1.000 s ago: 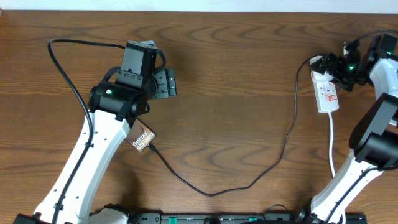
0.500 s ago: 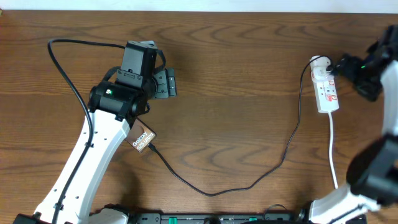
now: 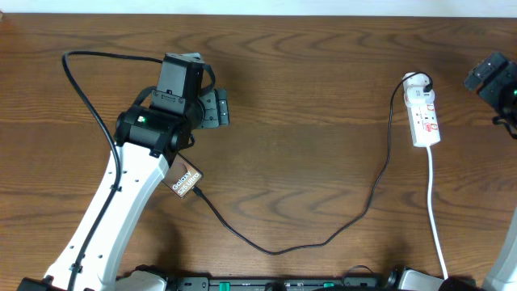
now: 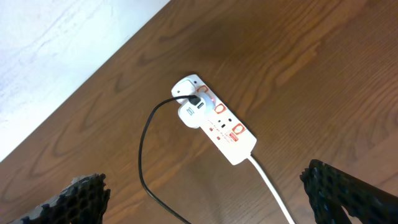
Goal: Plug charger to phone and switch on socket
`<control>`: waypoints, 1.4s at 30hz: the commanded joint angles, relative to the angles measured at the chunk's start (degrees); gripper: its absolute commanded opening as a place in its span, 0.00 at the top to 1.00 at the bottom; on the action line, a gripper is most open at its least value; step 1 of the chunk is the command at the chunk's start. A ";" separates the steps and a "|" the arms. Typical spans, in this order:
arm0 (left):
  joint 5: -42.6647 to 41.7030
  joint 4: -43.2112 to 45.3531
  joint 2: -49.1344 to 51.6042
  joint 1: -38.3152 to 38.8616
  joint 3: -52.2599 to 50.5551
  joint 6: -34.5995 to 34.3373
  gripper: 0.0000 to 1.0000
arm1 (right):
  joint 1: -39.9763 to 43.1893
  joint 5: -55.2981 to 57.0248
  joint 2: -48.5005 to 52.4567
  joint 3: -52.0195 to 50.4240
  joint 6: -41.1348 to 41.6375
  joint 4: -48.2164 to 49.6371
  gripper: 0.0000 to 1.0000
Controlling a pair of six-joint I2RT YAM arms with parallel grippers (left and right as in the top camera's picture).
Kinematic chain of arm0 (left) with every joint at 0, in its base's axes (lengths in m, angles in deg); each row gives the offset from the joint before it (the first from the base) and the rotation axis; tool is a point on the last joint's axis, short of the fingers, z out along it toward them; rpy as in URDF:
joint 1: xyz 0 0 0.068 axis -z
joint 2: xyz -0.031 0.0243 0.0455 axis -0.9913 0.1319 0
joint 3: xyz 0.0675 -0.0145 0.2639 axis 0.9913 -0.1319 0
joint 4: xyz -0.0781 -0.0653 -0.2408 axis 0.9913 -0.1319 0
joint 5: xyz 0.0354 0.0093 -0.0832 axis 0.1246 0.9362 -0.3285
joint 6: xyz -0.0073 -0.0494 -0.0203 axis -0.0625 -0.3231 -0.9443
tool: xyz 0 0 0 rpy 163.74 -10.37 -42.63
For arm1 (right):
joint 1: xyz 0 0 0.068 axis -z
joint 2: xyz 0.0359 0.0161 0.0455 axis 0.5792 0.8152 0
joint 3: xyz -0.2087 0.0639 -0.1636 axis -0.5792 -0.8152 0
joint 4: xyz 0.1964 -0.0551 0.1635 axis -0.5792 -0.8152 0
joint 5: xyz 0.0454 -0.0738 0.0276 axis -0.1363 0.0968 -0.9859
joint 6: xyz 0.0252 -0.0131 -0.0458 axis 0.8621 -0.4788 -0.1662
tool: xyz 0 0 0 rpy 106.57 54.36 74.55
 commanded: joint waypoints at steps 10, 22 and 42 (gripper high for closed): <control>0.92 -0.07 0.11 0.02 0.90 0.96 0.12 | 0.07 0.90 -0.61 0.20 0.74 -0.24 0.01; 0.92 -0.04 0.11 0.02 0.90 0.96 0.12 | 0.07 0.90 -0.61 0.20 0.72 -0.24 0.01; 0.90 -1.01 -0.92 0.02 0.87 0.96 0.13 | 0.07 0.90 -0.61 0.20 0.74 -0.24 0.01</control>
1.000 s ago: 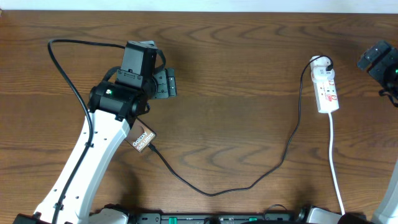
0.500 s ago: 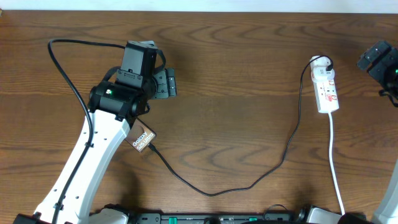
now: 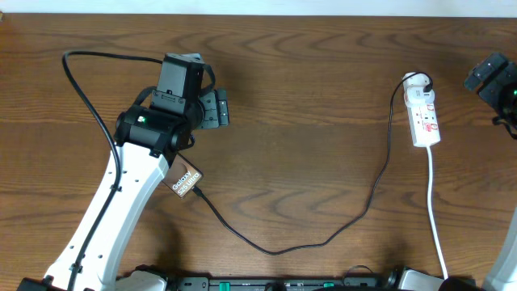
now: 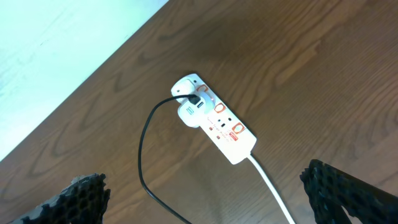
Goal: Plug charger to phone and switch on socket
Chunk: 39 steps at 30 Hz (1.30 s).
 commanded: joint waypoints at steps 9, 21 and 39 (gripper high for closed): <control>0.90 -0.74 -6.99 0.02 0.87 0.96 0.13 | 0.07 0.90 -0.59 0.22 0.72 -0.11 0.01; 0.90 -0.81 -26.80 0.02 0.87 0.96 0.13 | 0.07 0.90 -0.59 0.22 0.72 -0.11 0.01; 0.87 -9.88 -54.93 -6.27 0.22 0.96 0.13 | 0.07 0.90 -0.59 0.22 0.72 -0.11 0.01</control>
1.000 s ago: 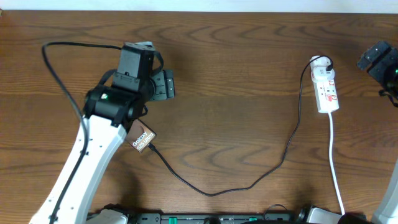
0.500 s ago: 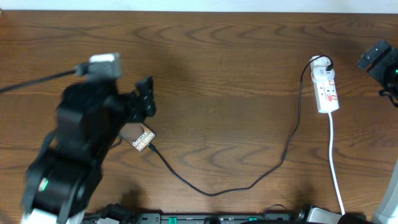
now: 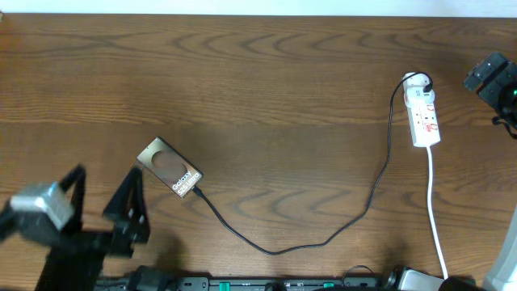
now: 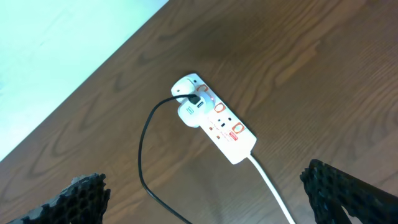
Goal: Plug charger to phone and switch on socket
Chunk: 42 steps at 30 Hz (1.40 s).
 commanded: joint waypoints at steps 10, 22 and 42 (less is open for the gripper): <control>-2.19 5.11 -9.97 -13.44 -12.85 0.94 0.12 | 0.07 0.90 -0.59 0.22 0.72 -0.07 0.01; -5.97 31.71 -23.15 -14.62 -37.53 0.94 0.13 | 0.07 0.90 -0.59 0.22 0.72 -0.07 0.01; -4.02 61.55 -27.71 -14.75 -61.99 0.98 0.13 | 0.07 0.90 -0.59 0.22 0.70 -0.07 0.01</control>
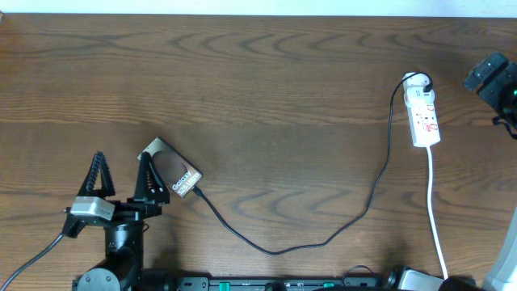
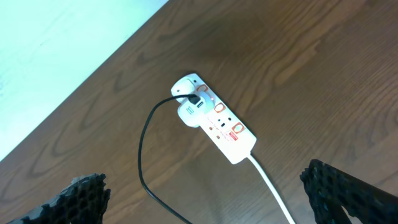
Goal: Plug charger to phone and switch on socket
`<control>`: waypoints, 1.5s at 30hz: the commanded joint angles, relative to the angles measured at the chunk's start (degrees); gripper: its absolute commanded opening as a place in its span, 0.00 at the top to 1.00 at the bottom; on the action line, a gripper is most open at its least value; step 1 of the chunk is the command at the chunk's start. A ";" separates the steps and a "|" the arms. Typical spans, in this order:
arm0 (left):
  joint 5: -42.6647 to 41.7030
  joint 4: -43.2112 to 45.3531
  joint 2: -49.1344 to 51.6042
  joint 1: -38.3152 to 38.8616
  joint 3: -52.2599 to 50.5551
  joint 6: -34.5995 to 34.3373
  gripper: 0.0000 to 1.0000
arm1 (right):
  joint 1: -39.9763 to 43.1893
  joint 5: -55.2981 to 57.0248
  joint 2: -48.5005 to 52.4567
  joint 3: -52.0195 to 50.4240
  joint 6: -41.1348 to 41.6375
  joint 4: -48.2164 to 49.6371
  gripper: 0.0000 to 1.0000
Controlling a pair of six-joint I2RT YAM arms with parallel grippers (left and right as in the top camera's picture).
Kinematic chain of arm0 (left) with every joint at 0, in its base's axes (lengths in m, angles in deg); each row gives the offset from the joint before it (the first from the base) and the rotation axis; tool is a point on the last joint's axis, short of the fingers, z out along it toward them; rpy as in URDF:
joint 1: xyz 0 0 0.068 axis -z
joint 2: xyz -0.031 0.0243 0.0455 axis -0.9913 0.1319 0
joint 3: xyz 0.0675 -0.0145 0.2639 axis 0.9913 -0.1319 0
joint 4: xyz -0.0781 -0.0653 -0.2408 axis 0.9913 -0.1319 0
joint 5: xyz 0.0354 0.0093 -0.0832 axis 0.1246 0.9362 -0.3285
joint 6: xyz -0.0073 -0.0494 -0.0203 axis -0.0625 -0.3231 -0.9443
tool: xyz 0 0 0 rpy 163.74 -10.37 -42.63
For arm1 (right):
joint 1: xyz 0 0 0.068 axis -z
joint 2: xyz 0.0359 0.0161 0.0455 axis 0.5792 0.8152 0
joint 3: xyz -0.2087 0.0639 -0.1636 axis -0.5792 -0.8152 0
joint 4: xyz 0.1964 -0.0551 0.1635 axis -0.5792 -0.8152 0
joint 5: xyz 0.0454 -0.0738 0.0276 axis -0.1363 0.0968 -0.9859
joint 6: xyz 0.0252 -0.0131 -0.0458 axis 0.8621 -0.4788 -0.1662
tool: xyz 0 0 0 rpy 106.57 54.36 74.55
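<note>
The phone lies flat left of centre, its dark back up with "Galaxy" lettering. A black charger cable meets its lower right end and loops across to the white charger plug seated in the white power strip, also seen in the right wrist view as the power strip with red switches. My left gripper stands open at the front left, one fingertip beside the phone's left edge. My right gripper hangs open, wide apart, above and to the right of the strip.
The strip's white lead runs down to the table's front edge. The right arm sits at the far right edge. A pale surface borders the table behind the strip.
My left arm was a blur low at the front left corner; now it stands still at the front left, fingers open beside the phone. The right gripper, strip and cable are unchanged.
At the two oldest moments my left arm reached over the phone, hiding most of it, with the cable at its lower end. Then the arm was back at the front left and the phone lay uncovered. Now the arm rests there open. The right arm has not moved.
</note>
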 commanded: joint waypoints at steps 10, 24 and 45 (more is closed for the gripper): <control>2.25 1.44 -0.59 -2.97 -6.78 0.98 0.13 | 0.09 0.87 -0.59 0.22 0.70 -0.09 0.01; 2.23 2.19 -0.61 -3.61 -14.40 0.96 0.13 | 0.09 0.87 -0.59 0.22 0.70 -0.09 0.01; -1.25 -14.27 -0.63 -3.58 -14.40 14.56 0.13 | 0.09 0.87 -0.59 0.22 0.70 -0.09 0.01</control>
